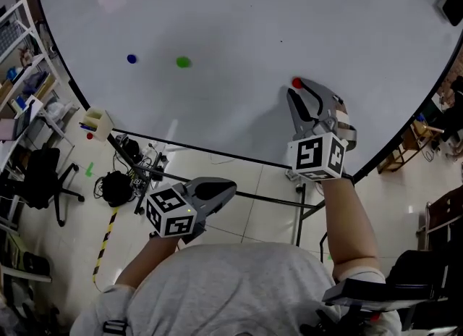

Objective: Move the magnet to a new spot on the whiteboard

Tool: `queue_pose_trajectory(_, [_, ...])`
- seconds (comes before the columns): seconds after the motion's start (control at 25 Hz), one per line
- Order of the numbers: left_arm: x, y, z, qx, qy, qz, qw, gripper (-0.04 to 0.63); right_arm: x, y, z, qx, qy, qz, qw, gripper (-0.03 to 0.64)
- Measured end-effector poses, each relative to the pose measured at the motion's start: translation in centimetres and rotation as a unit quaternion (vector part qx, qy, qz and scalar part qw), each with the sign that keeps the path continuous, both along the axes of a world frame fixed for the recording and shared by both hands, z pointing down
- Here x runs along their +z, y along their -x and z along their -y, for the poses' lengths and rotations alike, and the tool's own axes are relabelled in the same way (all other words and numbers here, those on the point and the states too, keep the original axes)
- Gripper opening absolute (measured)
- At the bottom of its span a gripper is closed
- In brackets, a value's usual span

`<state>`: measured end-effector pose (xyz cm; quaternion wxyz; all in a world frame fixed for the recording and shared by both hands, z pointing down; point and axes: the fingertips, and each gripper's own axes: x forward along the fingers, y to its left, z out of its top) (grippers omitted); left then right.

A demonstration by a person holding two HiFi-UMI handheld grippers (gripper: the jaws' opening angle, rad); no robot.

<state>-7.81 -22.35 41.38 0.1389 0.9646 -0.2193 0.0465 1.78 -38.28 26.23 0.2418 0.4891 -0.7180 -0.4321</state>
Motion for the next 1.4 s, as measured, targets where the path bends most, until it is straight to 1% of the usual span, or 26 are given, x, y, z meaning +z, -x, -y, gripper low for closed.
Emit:
queue_pose_trajectory(0.32, [-0.4,0.8,0.6,-0.013,-0.004,-0.001,0.9999,-0.018,0.4,-0.4,1.4,0.029,-0.029,-0.026,0.999,0.120])
queue_pose_trajectory(0.4, [-0.4,0.8,0.7,-0.015,-0.004,-0.001,0.9999,-0.018,0.6,-0.5,1.7,0.034,-0.030,-0.030,0.999,0.129])
queue_pose_trajectory(0.52, [-0.5,0.9,0.8,-0.017,-0.005,-0.001,0.9998,-0.018,0.5,-0.6,1.8,0.036,-0.031,-0.031,0.998,0.117])
queue_pose_trajectory(0.76, [-0.6,0.8,0.9,-0.018,-0.006,-0.003,0.9998,-0.018,0.4,-0.5,1.7,0.034,-0.026,-0.028,0.999,0.124])
queue_pose_trajectory(0.88, [-0.7,0.7,0.9,-0.019,-0.007,-0.003,0.9998,-0.018,0.3,-0.4,1.6,0.028,-0.008,-0.018,0.999,0.123])
queue_pose_trajectory(0.96, [-0.8,0.6,0.9,-0.019,-0.009,-0.004,0.9998,-0.018,0.1,-0.4,1.2,0.013,0.013,0.003,1.000,0.124])
queue_pose_trajectory(1.08, [-1.2,0.3,0.9,-0.018,-0.012,-0.006,0.9997,-0.018,0.3,-0.3,-0.6,-0.021,0.048,0.026,0.998,0.124])
queue_pose_trajectory(1.16, [-1.5,0.0,0.9,-0.016,-0.016,-0.009,0.9997,-0.018,1.4,-0.1,-2.4,-0.055,0.088,0.042,0.994,0.126])
queue_pose_trajectory(1.2, [-1.7,-0.2,0.8,-0.015,-0.018,-0.010,0.9997,-0.018,2.2,-0.1,-3.4,-0.079,0.118,0.059,0.988,0.126])
queue_pose_trajectory(1.24, [-1.8,-0.3,0.8,-0.013,-0.020,-0.011,0.9997,-0.018,3.1,0.0,-4.6,-0.108,0.156,0.086,0.978,0.126])
queue_pose_trajectory(1.28, [-2.0,-0.5,0.8,-0.011,-0.022,-0.012,0.9996,-0.018,4.0,0.1,-5.9,-0.141,0.200,0.121,0.962,0.126])
queue_pose_trajectory(1.32, [-2.1,-0.7,0.8,-0.009,-0.023,-0.013,0.9996,-0.018,5.0,0.1,-7.4,-0.175,0.246,0.160,0.940,0.126])
queue_pose_trajectory(1.36, [-2.3,-1.0,0.7,-0.006,-0.025,-0.014,0.9996,-0.018,5.9,0.1,-8.9,-0.204,0.287,0.196,0.915,0.126])
queue_pose_trajectory(1.4, [-2.5,-1.2,0.7,-0.004,-0.027,-0.015,0.9995,-0.018,6.7,0.0,-10.4,-0.226,0.319,0.223,0.893,0.126])
